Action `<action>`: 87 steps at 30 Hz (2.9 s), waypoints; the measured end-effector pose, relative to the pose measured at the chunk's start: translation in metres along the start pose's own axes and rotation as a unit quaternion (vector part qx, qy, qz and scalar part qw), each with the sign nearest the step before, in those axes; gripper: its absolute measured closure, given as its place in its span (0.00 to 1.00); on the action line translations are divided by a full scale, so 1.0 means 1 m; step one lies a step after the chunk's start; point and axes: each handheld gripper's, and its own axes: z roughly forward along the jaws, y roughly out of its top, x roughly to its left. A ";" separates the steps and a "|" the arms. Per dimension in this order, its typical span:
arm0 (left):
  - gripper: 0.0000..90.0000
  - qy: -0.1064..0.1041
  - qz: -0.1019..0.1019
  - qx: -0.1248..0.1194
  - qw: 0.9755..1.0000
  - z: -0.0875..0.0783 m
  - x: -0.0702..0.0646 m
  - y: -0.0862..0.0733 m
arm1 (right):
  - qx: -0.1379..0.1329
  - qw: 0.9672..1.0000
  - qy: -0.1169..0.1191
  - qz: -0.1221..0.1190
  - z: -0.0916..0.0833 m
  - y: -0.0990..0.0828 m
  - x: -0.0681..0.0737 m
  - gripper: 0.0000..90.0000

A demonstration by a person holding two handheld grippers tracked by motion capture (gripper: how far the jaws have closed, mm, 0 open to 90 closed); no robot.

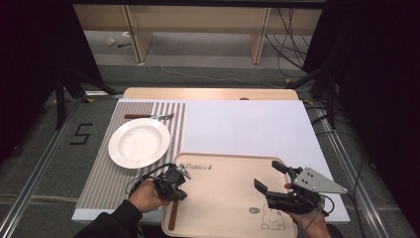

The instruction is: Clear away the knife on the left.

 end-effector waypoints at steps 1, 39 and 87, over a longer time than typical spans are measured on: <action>1.00 0.000 0.000 0.001 1.000 0.000 0.001 0.000 | 0.000 1.000 0.000 0.000 0.000 0.000 0.000 0.23; 0.71 -0.012 -0.027 -0.024 0.999 -0.008 0.012 -0.004 | -0.001 1.000 0.001 0.005 0.000 -0.001 -0.004 0.23; 0.17 -0.027 -0.026 -0.395 0.918 -0.069 0.010 -0.027 | 0.001 1.000 0.002 0.002 0.001 -0.001 -0.002 0.23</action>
